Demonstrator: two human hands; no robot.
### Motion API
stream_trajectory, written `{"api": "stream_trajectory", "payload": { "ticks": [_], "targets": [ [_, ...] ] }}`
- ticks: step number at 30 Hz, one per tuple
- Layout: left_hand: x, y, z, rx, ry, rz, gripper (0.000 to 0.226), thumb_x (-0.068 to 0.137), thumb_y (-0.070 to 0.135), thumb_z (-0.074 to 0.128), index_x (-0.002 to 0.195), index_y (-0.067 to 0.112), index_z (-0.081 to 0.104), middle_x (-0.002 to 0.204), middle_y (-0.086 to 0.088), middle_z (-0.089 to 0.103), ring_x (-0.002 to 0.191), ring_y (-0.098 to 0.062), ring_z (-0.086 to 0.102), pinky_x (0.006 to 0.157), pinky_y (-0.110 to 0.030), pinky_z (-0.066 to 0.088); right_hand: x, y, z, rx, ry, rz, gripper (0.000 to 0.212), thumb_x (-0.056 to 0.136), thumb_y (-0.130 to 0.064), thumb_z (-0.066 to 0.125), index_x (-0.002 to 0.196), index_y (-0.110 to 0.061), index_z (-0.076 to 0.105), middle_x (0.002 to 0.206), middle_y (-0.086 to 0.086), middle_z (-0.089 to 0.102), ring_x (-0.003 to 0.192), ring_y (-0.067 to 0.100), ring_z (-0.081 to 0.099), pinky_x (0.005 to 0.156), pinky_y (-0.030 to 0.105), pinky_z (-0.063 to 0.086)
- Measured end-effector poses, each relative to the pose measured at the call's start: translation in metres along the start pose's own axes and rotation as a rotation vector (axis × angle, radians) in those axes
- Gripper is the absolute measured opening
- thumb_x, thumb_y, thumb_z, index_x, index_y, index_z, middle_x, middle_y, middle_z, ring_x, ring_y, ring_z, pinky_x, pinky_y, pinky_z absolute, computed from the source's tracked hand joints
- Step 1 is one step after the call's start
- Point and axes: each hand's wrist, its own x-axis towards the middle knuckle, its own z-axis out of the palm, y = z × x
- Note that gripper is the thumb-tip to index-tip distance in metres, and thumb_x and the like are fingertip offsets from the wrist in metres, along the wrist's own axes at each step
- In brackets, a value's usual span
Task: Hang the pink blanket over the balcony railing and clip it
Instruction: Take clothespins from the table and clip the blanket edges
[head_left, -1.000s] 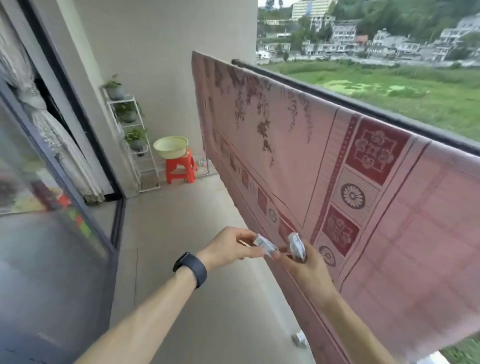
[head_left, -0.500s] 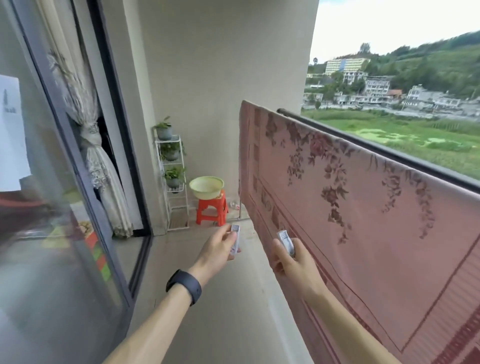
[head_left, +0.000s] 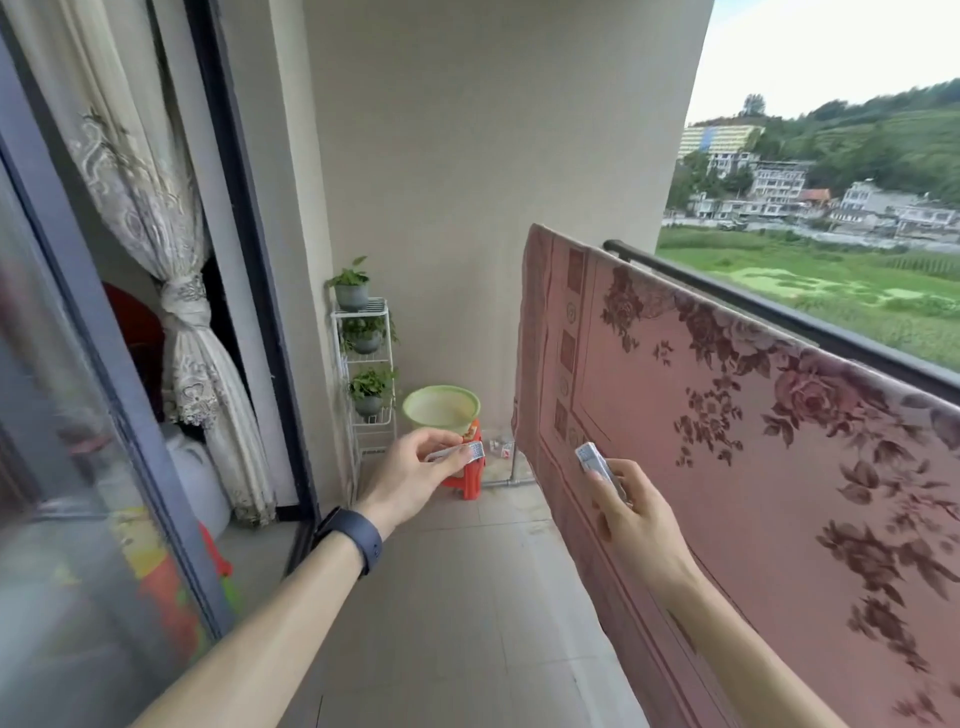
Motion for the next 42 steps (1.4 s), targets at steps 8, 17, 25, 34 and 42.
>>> {"api": "stream_trajectory", "payload": {
  "ticks": [8, 17, 25, 34, 42],
  "targets": [
    [0.181, -0.017, -0.009, 0.046, -0.007, 0.064, 0.008, 0.089, 0.038, 0.068, 0.094, 0.032, 0.072, 0.097, 0.012, 0.070, 0.086, -0.003, 0.063, 0.063, -0.015, 0.048, 0.190, 0.008, 0.045, 0.010, -0.037, -0.091, 0.012, 0.100, -0.037, 0.055, 0.106, -0.031, 0.063, 0.069, -0.015, 0.062, 0.055, 0.002, 0.052, 0.058, 0.017, 0.046],
    [0.390, -0.045, -0.028, 0.054, 0.031, 0.035, 0.021, 0.080, 0.050, 0.075, 0.095, 0.036, 0.077, 0.102, 0.020, 0.072, 0.095, -0.003, 0.065, 0.082, -0.028, 0.052, 0.414, 0.017, 0.090, 0.021, -0.070, -0.103, 0.011, 0.100, -0.034, 0.056, 0.106, -0.028, 0.063, 0.088, -0.004, 0.072, 0.062, 0.010, 0.065, 0.065, 0.030, 0.053],
    [0.568, -0.094, -0.044, 0.069, 0.008, 0.056, 0.017, 0.084, 0.035, 0.076, 0.099, 0.027, 0.077, 0.098, 0.016, 0.073, 0.089, 0.013, 0.062, 0.076, -0.009, 0.044, 0.589, 0.036, 0.158, -0.062, -0.080, -0.116, 0.016, 0.099, -0.035, 0.058, 0.110, -0.026, 0.062, 0.091, -0.002, 0.072, 0.062, 0.011, 0.068, 0.062, 0.019, 0.051],
    [0.795, -0.127, -0.040, -0.042, -0.089, 0.060, 0.019, 0.083, 0.031, 0.078, 0.099, 0.023, 0.078, 0.076, 0.016, 0.069, 0.056, 0.009, 0.055, 0.057, -0.010, 0.040, 0.777, 0.048, 0.204, -0.118, -0.021, -0.031, 0.007, 0.099, -0.026, 0.057, 0.105, -0.024, 0.060, 0.087, 0.013, 0.071, 0.074, 0.028, 0.068, 0.054, 0.017, 0.049],
    [0.951, -0.140, 0.010, -0.077, -0.306, 0.029, 0.024, 0.081, 0.037, 0.078, 0.102, 0.026, 0.077, 0.066, 0.012, 0.069, 0.065, -0.004, 0.061, 0.062, -0.018, 0.045, 0.924, 0.076, 0.221, 0.182, 0.001, 0.181, 0.019, 0.100, -0.024, 0.053, 0.088, -0.010, 0.050, 0.069, -0.003, 0.043, 0.057, 0.011, 0.044, 0.061, 0.029, 0.040]
  ]
}}
